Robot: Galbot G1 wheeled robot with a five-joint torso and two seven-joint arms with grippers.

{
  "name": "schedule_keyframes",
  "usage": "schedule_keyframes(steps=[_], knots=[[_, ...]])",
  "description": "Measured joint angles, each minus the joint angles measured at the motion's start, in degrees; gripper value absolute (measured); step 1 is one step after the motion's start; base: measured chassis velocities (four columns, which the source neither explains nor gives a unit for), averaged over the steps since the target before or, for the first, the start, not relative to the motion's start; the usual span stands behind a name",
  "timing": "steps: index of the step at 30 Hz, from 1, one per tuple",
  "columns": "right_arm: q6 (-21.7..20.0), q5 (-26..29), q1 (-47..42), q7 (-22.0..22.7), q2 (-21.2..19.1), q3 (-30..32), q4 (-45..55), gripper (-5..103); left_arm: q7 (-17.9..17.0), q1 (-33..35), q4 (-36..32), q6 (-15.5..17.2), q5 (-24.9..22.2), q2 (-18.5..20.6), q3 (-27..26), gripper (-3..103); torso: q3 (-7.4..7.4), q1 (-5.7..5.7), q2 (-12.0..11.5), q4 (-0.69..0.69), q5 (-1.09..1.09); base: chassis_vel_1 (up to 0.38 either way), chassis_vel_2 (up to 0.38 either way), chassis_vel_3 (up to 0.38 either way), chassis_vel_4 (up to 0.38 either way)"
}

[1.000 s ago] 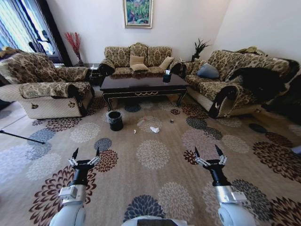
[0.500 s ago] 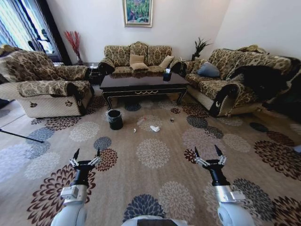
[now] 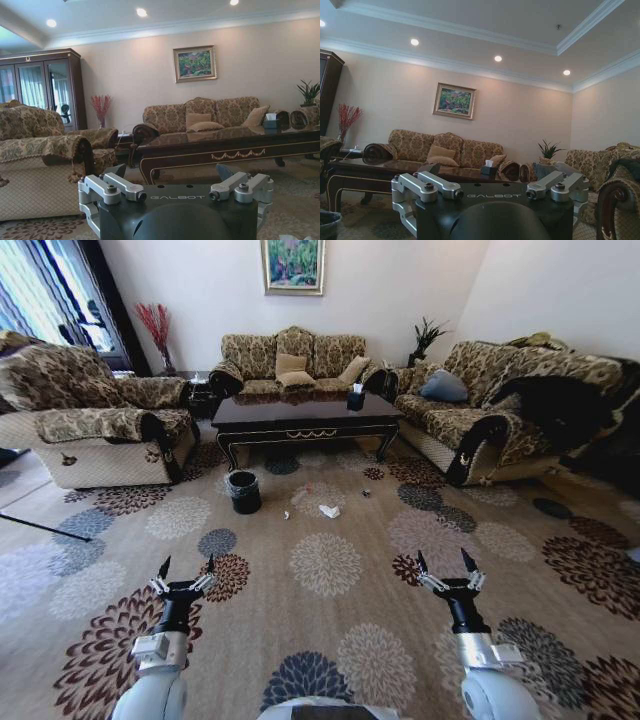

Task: Move to the front of the table and pick up the trash from the floor, then place it into the trash bin.

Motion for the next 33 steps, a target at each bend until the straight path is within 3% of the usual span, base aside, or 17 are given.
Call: schedule_keyframes(steps=[22, 33], knots=[[-1.2, 1.1, 0.4, 0.0, -0.8, 0.9, 0.8, 100, 0.8, 1.3, -4.7, -1.0, 0.3, 0.0, -0.4, 100, -3.20, -2.08, -5.3, -0.01, 0.00, 0.000, 0.000, 0.000, 0.000], [-2.3, 6.1, 2.5, 0.8, -7.7, 3.5, -0.3, 100, 2.9, 3.1, -9.0, -1.3, -3.1, 1.3, -0.9, 100, -4.78, -3.05, -7.8, 0.00, 0.01, 0.000, 0.000, 0.000, 0.000]])
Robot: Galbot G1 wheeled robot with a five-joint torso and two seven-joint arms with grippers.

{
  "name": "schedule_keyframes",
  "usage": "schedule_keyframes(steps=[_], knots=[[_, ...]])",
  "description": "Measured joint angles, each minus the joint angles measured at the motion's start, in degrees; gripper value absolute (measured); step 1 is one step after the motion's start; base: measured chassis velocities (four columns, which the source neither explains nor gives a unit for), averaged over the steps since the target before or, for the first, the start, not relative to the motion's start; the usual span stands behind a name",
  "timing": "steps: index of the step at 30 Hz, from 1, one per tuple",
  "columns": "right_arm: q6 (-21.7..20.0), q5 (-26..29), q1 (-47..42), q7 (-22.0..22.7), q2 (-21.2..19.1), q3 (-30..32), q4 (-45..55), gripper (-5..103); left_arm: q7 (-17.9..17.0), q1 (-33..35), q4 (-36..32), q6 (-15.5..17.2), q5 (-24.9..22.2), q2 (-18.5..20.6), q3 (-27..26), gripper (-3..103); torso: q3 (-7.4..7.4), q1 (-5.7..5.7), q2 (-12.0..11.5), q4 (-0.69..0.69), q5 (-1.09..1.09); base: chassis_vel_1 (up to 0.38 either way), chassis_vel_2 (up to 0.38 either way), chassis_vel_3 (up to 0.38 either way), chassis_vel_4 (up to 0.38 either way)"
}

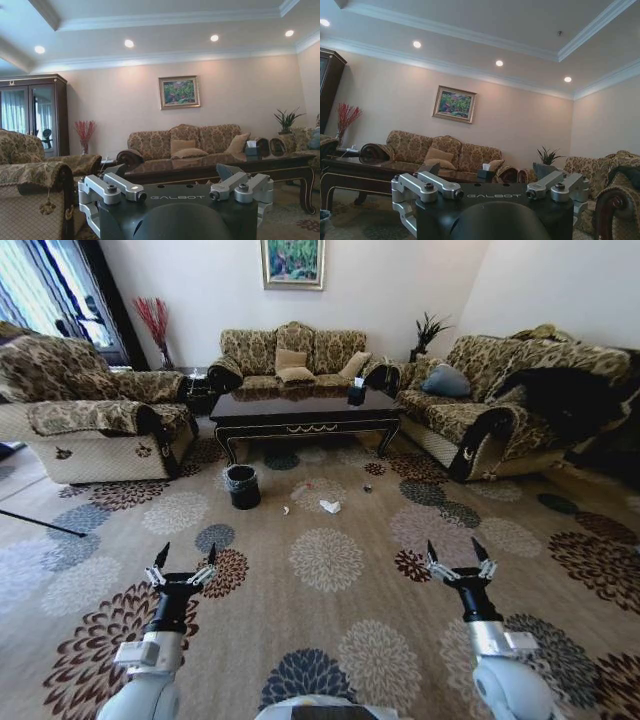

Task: Move to the front of the table and pick up the trash from the floor, then place it into the trash bin.

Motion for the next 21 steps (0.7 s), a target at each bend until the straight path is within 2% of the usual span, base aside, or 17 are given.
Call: schedule_keyframes(steps=[14, 21], knots=[[-0.2, 0.2, -0.2, -0.1, 0.2, -0.3, 0.1, 100, 0.0, 0.2, 0.7, -0.4, 0.9, -0.1, -0.2, 100, -1.96, -1.16, -3.1, 0.00, -0.01, 0.000, 0.000, 0.000, 0.000], [0.2, -1.3, -1.1, -0.3, 2.5, -0.9, 0.2, 100, -0.2, 0.1, 1.0, -0.4, 1.2, -0.4, 0.1, 100, -3.06, -1.82, -4.9, 0.00, -0.01, 0.000, 0.000, 0.000, 0.000]])
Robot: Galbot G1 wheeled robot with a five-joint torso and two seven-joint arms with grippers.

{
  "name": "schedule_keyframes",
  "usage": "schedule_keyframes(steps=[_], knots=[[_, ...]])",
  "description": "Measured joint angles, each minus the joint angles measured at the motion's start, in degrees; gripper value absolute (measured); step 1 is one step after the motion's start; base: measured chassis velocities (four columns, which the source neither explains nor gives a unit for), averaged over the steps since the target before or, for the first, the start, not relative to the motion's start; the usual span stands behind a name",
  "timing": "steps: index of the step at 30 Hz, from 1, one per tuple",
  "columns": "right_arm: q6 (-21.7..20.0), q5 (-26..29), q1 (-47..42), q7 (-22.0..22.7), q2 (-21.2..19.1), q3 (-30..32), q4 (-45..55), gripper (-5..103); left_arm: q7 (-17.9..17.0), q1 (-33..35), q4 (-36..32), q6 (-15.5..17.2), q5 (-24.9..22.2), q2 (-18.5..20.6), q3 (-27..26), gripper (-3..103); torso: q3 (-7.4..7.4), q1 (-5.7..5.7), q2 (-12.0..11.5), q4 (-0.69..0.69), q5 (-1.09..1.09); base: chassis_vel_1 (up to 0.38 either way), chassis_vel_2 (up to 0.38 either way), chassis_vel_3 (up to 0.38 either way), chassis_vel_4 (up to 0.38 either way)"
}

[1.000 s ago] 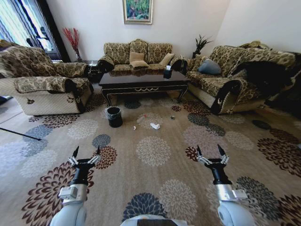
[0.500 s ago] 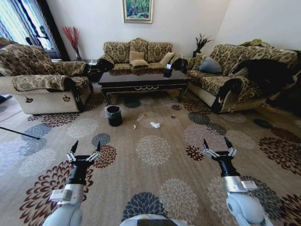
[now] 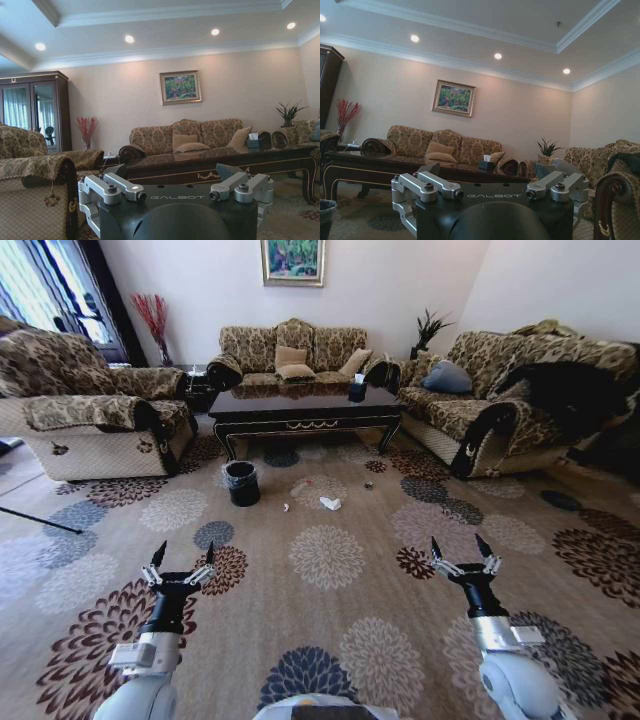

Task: Move to the front of the table and pick up the trash from the floor, then place it into the trash bin.

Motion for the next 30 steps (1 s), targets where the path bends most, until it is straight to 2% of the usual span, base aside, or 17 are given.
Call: schedule_keyframes(steps=[21, 30], knots=[[0.8, -1.0, 0.1, -0.3, 1.5, -0.7, -0.4, 100, -0.7, 0.0, 0.0, 0.2, 0.6, -0.2, -0.3, 100, -3.27, -1.64, -4.9, 0.00, 0.00, 0.000, 0.000, 0.000, 0.000], [0.6, -1.0, -0.5, -2.3, 0.6, 0.2, 0.0, 100, -0.6, -0.2, 0.1, 0.1, 0.6, -0.2, -0.3, 100, -4.48, -2.31, -6.8, 0.00, 0.00, 0.000, 0.000, 0.000, 0.000]])
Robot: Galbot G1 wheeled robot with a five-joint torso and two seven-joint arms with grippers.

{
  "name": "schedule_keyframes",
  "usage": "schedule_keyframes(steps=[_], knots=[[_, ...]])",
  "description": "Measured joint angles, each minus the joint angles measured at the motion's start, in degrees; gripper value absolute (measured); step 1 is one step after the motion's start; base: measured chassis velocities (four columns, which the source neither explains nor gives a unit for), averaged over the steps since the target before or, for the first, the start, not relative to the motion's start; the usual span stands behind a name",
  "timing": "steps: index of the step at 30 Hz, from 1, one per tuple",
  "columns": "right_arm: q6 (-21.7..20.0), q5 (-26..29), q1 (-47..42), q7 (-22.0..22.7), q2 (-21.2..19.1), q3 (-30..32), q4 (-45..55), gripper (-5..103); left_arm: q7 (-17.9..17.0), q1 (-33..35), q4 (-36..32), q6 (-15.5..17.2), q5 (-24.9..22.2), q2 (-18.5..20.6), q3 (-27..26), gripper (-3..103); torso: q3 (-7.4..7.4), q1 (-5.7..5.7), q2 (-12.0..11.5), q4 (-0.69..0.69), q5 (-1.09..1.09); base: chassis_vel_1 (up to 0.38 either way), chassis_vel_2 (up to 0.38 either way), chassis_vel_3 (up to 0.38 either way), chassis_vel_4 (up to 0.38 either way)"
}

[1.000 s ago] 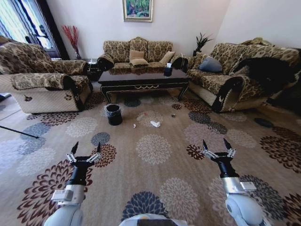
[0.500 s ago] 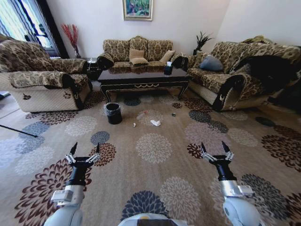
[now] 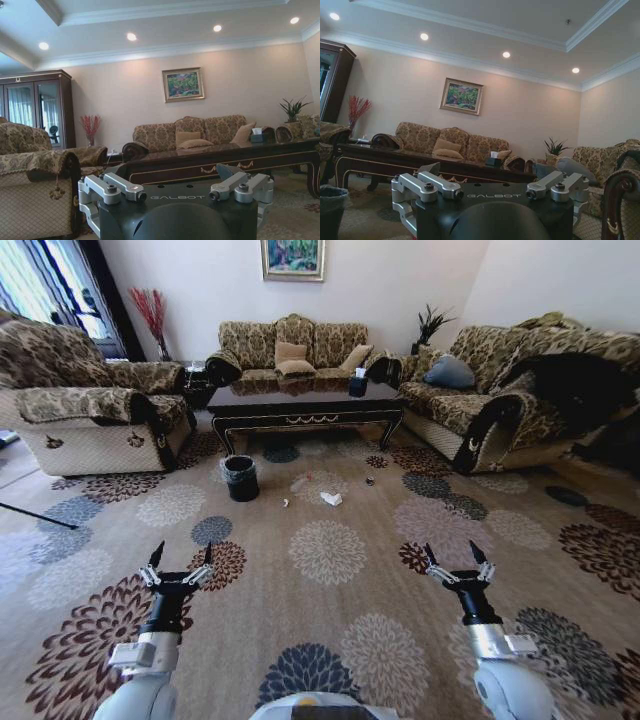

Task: Move to the front of the table and pick up the trash from the floor, then place it into the trash bin.

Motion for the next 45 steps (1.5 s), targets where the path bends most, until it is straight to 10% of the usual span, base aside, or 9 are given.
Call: schedule_keyframes(steps=[45], knots=[[5.3, 2.7, -0.3, -3.2, 2.0, 0.3, 1.4, 100, 0.2, 0.3, 0.8, -1.0, 0.5, -0.4, 0.5, 100, -7.74, -2.33, -10.1, 0.00, 0.00, 0.000, 0.000, 0.000, 0.000]])
